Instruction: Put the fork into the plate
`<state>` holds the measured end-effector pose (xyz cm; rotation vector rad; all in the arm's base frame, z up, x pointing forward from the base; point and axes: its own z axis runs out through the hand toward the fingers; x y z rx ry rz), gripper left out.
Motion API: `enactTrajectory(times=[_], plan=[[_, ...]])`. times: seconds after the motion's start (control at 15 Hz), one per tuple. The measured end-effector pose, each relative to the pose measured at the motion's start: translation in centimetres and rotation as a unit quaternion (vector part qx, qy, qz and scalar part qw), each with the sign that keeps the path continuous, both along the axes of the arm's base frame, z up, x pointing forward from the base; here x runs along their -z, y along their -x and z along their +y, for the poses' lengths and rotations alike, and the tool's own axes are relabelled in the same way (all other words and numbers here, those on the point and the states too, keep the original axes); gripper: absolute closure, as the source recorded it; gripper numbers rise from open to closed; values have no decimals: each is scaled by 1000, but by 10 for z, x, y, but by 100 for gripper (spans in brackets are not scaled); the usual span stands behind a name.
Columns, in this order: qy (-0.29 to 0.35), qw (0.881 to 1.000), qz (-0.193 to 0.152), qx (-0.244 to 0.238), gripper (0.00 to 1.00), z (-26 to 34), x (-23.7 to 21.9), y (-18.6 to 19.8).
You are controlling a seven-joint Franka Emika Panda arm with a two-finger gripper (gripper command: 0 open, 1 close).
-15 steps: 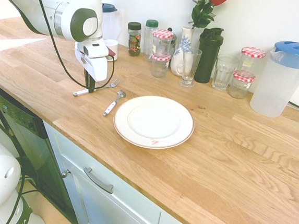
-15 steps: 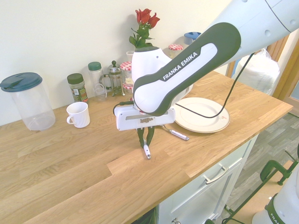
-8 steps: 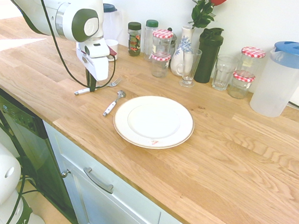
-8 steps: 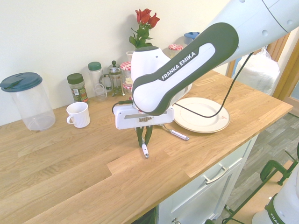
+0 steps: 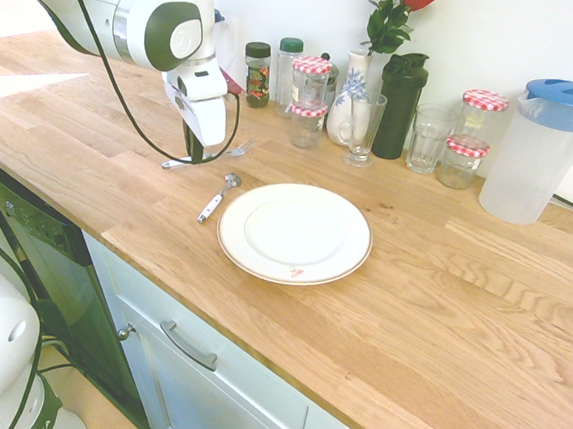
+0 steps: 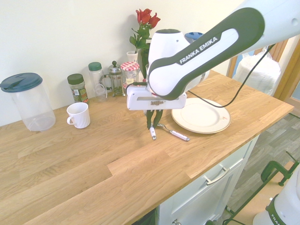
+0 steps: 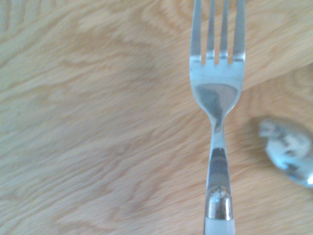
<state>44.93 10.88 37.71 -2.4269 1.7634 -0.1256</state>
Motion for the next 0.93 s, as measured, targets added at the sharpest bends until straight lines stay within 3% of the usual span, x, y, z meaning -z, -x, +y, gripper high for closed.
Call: enactTrajectory(times=[0.47,0.93], plan=[[-4,997,-17,68,100,-118,-20,22],[-27,994,13,103,100,-172,10,28]])
